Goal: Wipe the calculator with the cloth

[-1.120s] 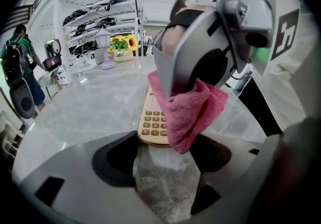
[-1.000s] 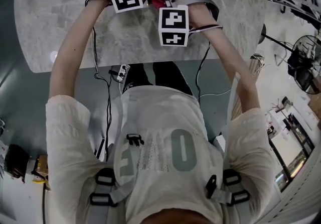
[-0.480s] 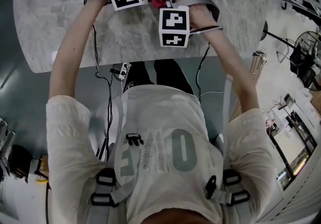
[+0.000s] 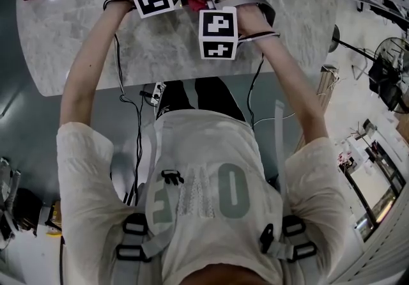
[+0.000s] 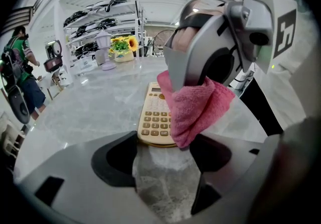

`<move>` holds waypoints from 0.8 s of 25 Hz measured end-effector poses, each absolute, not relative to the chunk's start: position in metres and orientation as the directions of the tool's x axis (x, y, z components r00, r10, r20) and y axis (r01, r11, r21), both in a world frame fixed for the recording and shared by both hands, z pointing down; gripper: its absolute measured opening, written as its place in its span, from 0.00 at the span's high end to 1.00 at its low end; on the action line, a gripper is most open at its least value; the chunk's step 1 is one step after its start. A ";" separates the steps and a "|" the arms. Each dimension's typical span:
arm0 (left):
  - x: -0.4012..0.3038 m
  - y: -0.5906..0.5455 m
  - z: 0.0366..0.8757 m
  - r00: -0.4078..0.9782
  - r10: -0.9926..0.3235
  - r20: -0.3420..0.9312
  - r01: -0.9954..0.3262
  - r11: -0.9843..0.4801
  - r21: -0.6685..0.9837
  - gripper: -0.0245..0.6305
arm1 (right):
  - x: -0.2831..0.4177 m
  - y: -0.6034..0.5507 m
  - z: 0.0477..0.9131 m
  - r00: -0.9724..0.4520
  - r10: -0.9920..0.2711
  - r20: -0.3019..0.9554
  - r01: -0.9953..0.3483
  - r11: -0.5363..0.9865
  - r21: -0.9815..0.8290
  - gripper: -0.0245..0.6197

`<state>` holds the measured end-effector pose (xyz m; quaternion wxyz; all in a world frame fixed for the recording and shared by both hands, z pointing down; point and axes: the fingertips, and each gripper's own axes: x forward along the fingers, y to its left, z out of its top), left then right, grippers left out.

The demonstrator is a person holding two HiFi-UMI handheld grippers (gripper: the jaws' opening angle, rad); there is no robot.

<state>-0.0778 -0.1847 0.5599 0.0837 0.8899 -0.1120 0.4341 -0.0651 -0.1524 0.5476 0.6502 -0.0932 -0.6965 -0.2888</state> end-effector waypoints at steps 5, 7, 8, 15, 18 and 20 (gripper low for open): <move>-0.081 -0.188 0.555 0.555 -0.211 0.805 -0.318 -0.948 -0.029 0.45 | -0.063 -0.167 0.527 -0.158 -0.296 0.942 0.494 0.802 0.335 0.88; -0.083 -0.191 0.545 0.560 -0.244 0.792 -0.343 -0.938 -0.046 0.45 | -0.061 -0.172 0.516 -0.170 -0.308 0.936 0.479 0.804 0.352 0.88; -0.084 -0.193 0.538 0.567 -0.254 0.784 -0.353 -0.934 -0.047 0.45 | -0.061 -0.176 0.510 -0.176 -0.317 0.932 0.472 0.804 0.363 0.88; -0.080 -0.199 0.458 0.631 -0.347 0.694 -0.438 -0.898 -0.051 0.47 | -0.059 -0.198 0.442 -0.271 -0.415 0.869 0.332 0.807 0.489 0.88; -0.076 -0.203 0.403 0.666 -0.439 0.603 -0.496 -0.864 -0.080 0.51 | -0.060 -0.210 0.395 -0.369 -0.495 0.787 0.149 0.804 0.576 0.88; -0.075 -0.206 0.363 0.672 -0.529 0.519 -0.558 -0.822 -0.115 0.58 | -0.057 -0.216 0.357 -0.432 -0.557 0.709 0.009 0.784 0.621 0.88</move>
